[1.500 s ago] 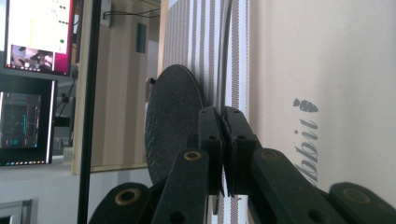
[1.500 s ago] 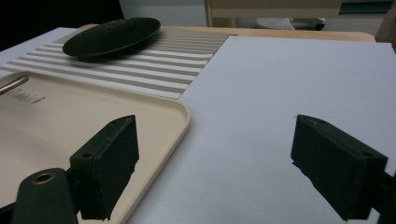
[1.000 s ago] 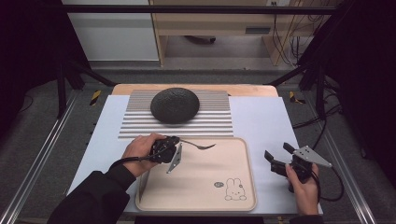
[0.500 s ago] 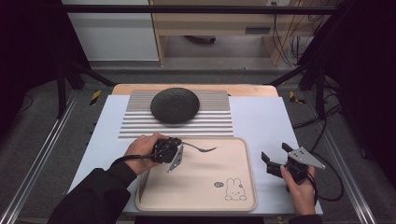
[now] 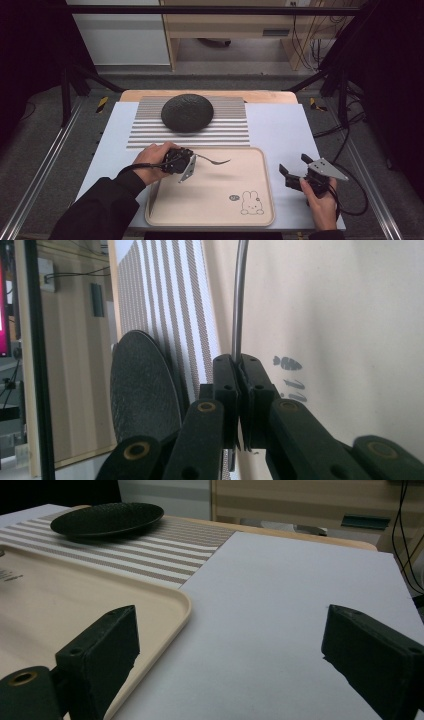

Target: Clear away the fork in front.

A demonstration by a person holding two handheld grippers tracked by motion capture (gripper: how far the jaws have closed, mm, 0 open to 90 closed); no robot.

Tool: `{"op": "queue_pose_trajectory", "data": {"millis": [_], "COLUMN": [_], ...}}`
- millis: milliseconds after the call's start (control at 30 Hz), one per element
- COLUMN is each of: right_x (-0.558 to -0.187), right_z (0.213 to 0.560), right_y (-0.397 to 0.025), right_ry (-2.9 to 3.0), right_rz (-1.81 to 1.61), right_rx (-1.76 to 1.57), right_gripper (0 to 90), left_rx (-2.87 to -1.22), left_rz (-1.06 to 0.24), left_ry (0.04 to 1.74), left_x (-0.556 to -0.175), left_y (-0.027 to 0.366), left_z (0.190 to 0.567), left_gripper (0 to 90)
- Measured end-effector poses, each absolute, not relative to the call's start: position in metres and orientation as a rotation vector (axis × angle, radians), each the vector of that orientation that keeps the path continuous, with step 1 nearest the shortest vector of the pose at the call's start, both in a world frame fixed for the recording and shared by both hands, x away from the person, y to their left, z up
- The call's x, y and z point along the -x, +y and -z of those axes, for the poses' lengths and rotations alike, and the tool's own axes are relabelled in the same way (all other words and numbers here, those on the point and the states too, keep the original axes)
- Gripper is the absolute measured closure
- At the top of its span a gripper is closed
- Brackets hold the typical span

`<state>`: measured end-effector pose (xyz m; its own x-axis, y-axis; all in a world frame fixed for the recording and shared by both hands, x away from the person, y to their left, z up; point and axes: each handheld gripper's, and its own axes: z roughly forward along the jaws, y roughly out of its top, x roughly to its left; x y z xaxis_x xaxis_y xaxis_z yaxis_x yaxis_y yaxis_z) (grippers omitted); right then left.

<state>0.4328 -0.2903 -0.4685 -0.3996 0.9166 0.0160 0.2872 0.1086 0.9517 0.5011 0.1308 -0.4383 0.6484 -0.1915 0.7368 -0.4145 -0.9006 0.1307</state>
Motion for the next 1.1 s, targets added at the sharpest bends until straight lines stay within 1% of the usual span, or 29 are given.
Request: {"op": "queue_pose_trajectory", "data": {"millis": [733,1100], "right_x": [-0.433,-0.433], "right_z": [0.470,0.470], "right_y": [-0.289,-0.289], "right_ry": [1.795,1.802], "right_rz": [-1.322,-1.324], "right_rx": [-1.179,-1.179], "right_gripper": [8.1,8.1], "left_rx": [-2.653,-2.702], "left_rz": [-1.023,-0.941], "left_ry": [-0.513,-0.539], "left_x": [-0.503,-0.505], "left_y": [0.142,0.143], "left_z": [0.448,0.455], "left_gripper": [87.3,87.2]}}
